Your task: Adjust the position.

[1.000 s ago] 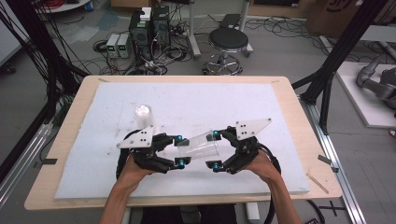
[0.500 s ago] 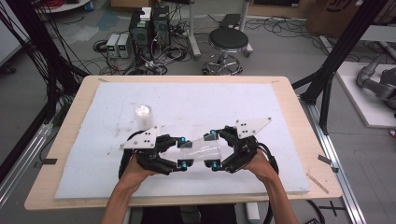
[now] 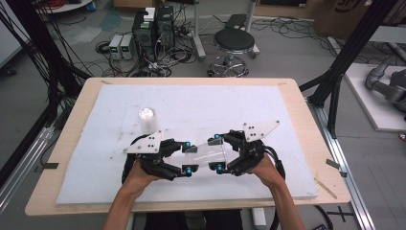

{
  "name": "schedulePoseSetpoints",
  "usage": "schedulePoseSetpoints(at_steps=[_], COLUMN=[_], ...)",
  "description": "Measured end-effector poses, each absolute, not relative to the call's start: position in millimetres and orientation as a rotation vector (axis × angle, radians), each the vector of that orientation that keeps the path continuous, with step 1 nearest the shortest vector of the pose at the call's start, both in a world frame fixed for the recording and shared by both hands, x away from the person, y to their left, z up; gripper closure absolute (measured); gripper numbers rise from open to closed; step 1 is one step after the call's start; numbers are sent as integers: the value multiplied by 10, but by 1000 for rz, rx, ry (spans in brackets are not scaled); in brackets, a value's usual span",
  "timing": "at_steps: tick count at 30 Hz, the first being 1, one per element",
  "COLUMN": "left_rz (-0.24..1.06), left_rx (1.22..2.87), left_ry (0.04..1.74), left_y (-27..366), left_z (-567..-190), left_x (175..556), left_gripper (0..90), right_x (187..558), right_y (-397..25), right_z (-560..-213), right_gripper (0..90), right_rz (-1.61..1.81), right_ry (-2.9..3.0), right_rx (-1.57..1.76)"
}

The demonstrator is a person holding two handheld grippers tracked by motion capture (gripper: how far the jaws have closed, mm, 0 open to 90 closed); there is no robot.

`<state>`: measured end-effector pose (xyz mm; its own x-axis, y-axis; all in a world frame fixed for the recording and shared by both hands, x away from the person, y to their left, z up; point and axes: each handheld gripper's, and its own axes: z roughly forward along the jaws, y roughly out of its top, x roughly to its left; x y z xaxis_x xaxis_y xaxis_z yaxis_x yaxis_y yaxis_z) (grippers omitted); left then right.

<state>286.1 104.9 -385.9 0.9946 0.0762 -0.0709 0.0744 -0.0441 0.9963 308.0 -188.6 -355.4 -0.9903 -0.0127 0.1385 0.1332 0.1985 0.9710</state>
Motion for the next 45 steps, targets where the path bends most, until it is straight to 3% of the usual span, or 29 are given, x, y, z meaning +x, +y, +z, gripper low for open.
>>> schedulePoseSetpoints(at_steps=[33,35,39,42,45], left_rz=[-6,-5,-24,-31,-23], left_rx=[1618,1627,1653,1666,1688], left_ry=[111,120,183,187,192], left_y=[1057,1054,1048,1056,1072], left_z=[-3842,-3839,-3839,-3832,-3818], left_x=[2869,2869,2878,2869,2859], left_gripper=[408,378,148,74,70], right_x=[3080,3083,3084,3092,3097], right_y=[-1879,-1880,-1889,-1910,-1928], right_z=[-3568,-3568,-3564,-3563,-3559], right_gripper=[267,267,267,267,267], right_rz=[-1956,-1954,-1960,-1959,-1956], right_ry=[-2299,-2296,-2291,-2298,-2305], right_rx=[-118,-120,-118,-135,-143])
